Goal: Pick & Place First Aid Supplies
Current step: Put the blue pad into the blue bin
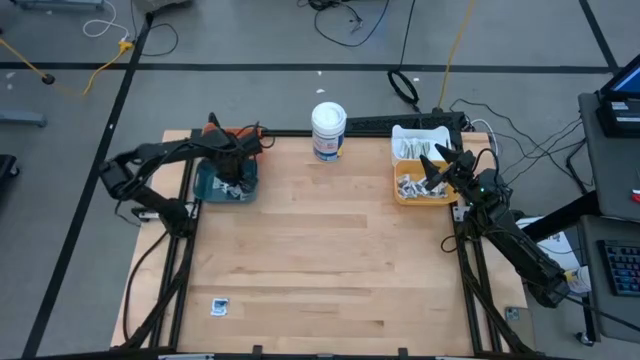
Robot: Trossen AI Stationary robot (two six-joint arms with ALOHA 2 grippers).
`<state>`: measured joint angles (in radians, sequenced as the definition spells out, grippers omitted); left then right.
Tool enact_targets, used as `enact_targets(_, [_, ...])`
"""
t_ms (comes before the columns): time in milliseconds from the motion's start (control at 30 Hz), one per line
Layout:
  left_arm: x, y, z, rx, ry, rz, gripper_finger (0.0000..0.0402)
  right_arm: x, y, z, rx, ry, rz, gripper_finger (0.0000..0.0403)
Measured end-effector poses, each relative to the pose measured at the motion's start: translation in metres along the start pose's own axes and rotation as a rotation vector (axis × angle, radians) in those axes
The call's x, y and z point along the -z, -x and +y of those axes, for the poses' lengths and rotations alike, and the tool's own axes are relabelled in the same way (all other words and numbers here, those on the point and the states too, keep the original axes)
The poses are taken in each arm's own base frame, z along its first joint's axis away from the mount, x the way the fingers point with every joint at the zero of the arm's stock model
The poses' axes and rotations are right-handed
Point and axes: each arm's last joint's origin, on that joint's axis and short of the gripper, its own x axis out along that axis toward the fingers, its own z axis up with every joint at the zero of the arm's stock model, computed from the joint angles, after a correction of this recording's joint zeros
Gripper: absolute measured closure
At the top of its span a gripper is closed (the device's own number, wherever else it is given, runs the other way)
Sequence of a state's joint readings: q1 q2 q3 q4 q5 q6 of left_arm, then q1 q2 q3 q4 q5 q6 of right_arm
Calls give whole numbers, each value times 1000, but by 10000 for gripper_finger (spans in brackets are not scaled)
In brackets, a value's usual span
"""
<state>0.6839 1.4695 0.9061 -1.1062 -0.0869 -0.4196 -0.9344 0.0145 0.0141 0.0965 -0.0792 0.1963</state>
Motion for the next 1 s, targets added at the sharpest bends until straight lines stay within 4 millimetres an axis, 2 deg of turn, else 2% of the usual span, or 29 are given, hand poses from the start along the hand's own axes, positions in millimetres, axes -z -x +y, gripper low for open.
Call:
enact_targets(133, [-4, -6, 4, -3, 44, 23, 392, 0, 0, 0, 0, 0, 0, 66])
enact_targets(233, [-5, -6, 5, 0, 57, 19, 364, 0, 0, 0, -1, 0, 0, 66])
enact_targets(533, [-6, -2, 4, 6, 85, 14, 206, 0, 0, 0, 0, 0, 0, 66])
enact_targets(633, [-6, 7, 5, 21, 129, -16, 171, 0, 0, 0, -1, 0, 0, 66])
enact_targets(800, [4, 19, 8, 70, 248, -18, 146, 0, 0, 0, 0, 0, 0, 66])
enact_targets(1000, [24, 29, 0, 75, 345, 38, 146, 0, 0, 0, 0, 0, 0, 66])
